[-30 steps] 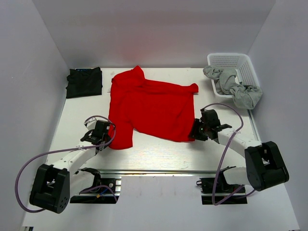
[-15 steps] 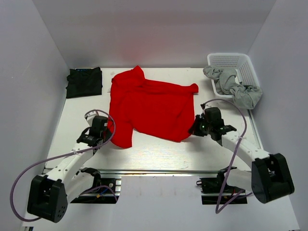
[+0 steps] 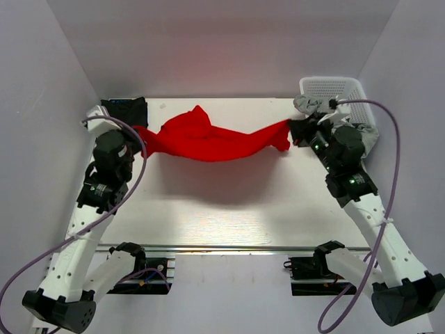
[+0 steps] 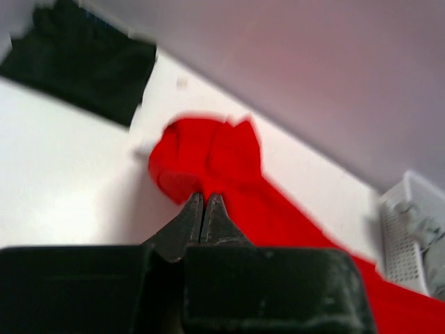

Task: Fold and stack the t-shirts
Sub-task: Flatten out the tshirt

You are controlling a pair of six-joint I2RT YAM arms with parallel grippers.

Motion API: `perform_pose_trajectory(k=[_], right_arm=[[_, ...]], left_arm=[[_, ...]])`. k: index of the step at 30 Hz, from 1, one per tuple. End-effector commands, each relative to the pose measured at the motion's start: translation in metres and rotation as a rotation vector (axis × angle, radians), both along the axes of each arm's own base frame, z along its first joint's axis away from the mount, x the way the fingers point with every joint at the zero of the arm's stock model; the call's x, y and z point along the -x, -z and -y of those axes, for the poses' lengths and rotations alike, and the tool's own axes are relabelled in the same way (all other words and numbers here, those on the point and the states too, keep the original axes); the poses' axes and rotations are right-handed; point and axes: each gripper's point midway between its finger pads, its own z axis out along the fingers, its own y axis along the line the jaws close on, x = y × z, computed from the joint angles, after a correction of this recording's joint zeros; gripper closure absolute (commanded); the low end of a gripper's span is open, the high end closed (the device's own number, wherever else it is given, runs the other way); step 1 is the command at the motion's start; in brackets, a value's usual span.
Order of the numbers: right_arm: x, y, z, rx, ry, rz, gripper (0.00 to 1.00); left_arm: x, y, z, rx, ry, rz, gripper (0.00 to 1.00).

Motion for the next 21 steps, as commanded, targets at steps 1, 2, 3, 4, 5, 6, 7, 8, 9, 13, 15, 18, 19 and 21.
perform_pose_trajectory(k=[1, 2, 3, 4, 5, 6, 7, 8, 9, 13, 15, 18, 19, 21], right_arm=[[0.004, -0.086, 0.024, -0.011, 0.107, 0.216, 1.0], [0.005, -0.092, 0.026, 0.015, 0.112, 0.236, 1.0], [0.006, -0.101, 0.028, 0.018, 0.116, 0.257, 1.0], [0.012, -0.128, 0.032, 0.026, 0.12, 0.314, 1.0], [0.014, -0.136, 0.034, 0.043, 0.128, 0.335, 1.0], [0.017, -0.146, 0.036, 0.045, 0.134, 0.358, 1.0], [0.022, -0.162, 0.039, 0.058, 0.14, 0.389, 1.0], [0.029, -0.18, 0.043, 0.058, 0.149, 0.431, 1.0], [0.033, -0.188, 0.045, 0.072, 0.154, 0.456, 1.0], [0.06, -0.233, 0.06, 0.066, 0.192, 0.551, 1.0], [0.076, -0.249, 0.068, 0.067, 0.21, 0.597, 1.0], [0.102, -0.273, 0.078, 0.055, 0.221, 0.665, 1.0], [0.112, -0.283, 0.082, 0.052, 0.227, 0.693, 1.0], [0.126, -0.292, 0.083, 0.056, 0.214, 0.722, 1.0]], left_arm=[[0.016, -0.074, -0.016, -0.058, -0.036, 0.168, 1.0], [0.018, -0.087, -0.016, -0.076, -0.026, 0.197, 1.0], [0.023, -0.099, -0.016, -0.08, -0.013, 0.226, 1.0], [0.025, -0.112, -0.017, -0.087, -0.015, 0.255, 1.0], [0.031, -0.133, -0.019, -0.108, -0.009, 0.301, 1.0], [0.038, -0.147, -0.019, -0.117, 0.004, 0.339, 1.0], [0.046, -0.167, -0.02, -0.121, 0.008, 0.382, 1.0], [0.05, -0.18, -0.022, -0.128, 0.004, 0.412, 1.0], [0.055, -0.19, -0.022, -0.16, 0.015, 0.431, 1.0], [0.087, -0.253, -0.026, -0.217, 0.04, 0.574, 1.0], [0.091, -0.269, -0.027, -0.239, 0.045, 0.592, 1.0], [0.114, -0.303, -0.032, -0.282, 0.043, 0.652, 1.0], [0.127, -0.32, -0.035, -0.283, 0.04, 0.694, 1.0], [0.155, -0.347, -0.042, -0.292, 0.025, 0.773, 1.0]])
